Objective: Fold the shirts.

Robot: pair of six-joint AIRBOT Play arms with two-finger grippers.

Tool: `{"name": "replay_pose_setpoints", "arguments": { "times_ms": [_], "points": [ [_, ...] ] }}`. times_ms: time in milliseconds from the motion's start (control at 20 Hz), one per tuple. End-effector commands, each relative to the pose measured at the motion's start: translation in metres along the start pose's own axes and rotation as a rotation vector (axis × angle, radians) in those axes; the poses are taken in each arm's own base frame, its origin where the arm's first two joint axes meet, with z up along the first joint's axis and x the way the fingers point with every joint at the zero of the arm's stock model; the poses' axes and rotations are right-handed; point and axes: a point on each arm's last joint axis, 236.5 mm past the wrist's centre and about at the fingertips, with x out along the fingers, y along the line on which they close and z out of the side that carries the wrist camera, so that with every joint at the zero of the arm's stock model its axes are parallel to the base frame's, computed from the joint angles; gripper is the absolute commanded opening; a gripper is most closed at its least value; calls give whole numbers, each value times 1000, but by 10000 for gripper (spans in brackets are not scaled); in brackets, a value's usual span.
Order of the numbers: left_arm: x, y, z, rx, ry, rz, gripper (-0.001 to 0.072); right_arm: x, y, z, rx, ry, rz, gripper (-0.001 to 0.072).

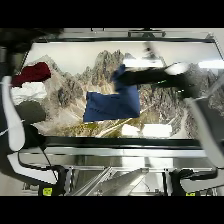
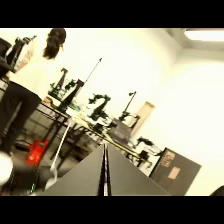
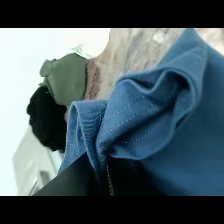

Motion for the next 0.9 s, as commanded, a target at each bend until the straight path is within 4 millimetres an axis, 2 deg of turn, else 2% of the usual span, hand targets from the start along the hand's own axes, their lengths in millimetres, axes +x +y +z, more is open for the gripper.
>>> {"name": "replay_pose_setpoints", "arguments": {
  "times_ms": [0,50,100,150,200,300,400,450,500,550,600,650,700,800,850],
  "points": [
    [-15,-55,9,133,0,8,22,134,-17,-79,-47,-10,-147,286],
    [-17,-59,8,139,8,11,21,146,-21,-97,-27,23,-144,375],
    [-20,-60,7,130,13,11,21,145,-24,-103,-23,52,-134,404],
    [-22,-60,5,120,23,12,21,134,-27,-98,-37,78,-123,404],
    [-23,-59,3,109,26,7,20,114,-32,-87,-42,103,-116,403],
    [-26,-52,-1,78,27,5,20,51,-64,-59,5,146,-175,403],
    [-30,-42,-2,37,11,7,20,-29,-115,-43,74,199,-319,405],
    [-33,-36,-4,15,2,9,20,-70,-141,-42,126,220,-399,488],
    [-35,-31,-5,-6,-4,7,20,-104,-165,-45,188,234,-470,635],
    [-35,-26,-8,-29,-6,1,20,-128,-184,-51,246,247,-512,651],
    [-36,-22,-10,-46,-10,0,20,-142,-198,-60,301,252,-531,650],
    [-37,-18,-12,-61,-13,0,21,-148,-211,-73,351,256,-537,650],
    [-36,-15,-13,-75,-17,-4,20,-145,-219,-87,388,269,-537,650],
    [-37,-13,-14,-69,-21,-1,20,-120,-220,-113,418,310,-468,651],
    [-37,-13,-13,-64,-21,-1,20,-104,-215,-117,416,319,-416,650]
  ]
}}
